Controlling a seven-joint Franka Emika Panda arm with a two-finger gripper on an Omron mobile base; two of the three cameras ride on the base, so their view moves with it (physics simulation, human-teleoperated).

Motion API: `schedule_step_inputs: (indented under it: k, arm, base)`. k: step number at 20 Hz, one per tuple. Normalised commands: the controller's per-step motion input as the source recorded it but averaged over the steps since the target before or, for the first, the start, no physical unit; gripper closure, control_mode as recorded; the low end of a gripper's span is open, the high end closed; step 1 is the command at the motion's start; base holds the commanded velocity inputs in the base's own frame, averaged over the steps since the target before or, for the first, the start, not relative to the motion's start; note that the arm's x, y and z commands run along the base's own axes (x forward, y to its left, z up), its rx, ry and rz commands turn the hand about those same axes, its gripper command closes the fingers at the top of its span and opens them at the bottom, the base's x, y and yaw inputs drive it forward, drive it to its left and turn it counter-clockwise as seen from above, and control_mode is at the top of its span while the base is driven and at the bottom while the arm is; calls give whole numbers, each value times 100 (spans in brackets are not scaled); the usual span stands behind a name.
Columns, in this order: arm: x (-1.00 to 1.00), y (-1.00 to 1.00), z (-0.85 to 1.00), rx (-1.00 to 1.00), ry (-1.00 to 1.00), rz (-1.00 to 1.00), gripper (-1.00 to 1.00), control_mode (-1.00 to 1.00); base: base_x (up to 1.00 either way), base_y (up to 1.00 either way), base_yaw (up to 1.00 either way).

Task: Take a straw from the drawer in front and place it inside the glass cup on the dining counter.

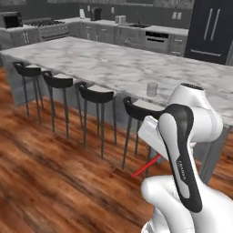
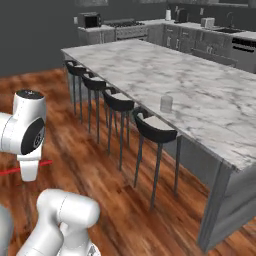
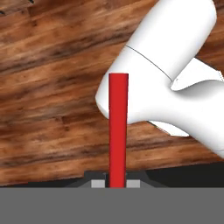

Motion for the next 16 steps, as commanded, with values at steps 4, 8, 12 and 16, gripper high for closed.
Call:
schedule_step_inputs:
  k: [4, 8, 12, 16]
  arm:
    - [0, 0, 0, 0, 0, 0, 100, 100]
    - [0, 0, 0, 0, 0, 0, 100, 100]
    - [0, 0, 0, 0, 0, 0, 100, 100]
    - [0, 0, 0, 0, 0, 0, 100, 100]
  base:
    - [70, 83, -57]
    - [59, 72, -57]
    - [53, 64, -58]
    - [52, 65, -57]
